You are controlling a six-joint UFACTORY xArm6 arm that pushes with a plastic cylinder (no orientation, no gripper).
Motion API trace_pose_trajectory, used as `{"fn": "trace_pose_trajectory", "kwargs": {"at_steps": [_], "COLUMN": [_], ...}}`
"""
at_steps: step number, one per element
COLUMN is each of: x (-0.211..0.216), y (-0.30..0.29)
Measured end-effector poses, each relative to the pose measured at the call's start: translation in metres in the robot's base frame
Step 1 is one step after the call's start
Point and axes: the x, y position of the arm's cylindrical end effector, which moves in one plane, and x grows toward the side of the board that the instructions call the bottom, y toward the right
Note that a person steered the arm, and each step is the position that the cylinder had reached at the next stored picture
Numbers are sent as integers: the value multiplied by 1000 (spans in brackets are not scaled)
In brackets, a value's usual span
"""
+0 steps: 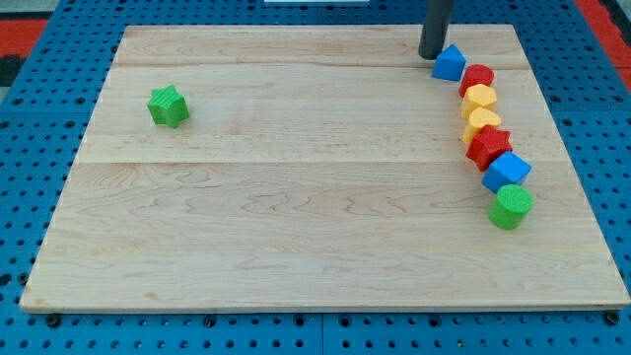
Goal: Push the green star to the top of the blue triangle
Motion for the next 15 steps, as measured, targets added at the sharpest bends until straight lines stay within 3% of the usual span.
{"fn": "trace_pose_trajectory", "kwargs": {"at_steps": [2,3,5,7,8,9,11,12,13,14,15], "x": [1,-8,17,73,116,101,27,38,41,3,-16], "y": [14,-40,-216,-410,-414,-337,-148,-145,-202,-204,-159]}}
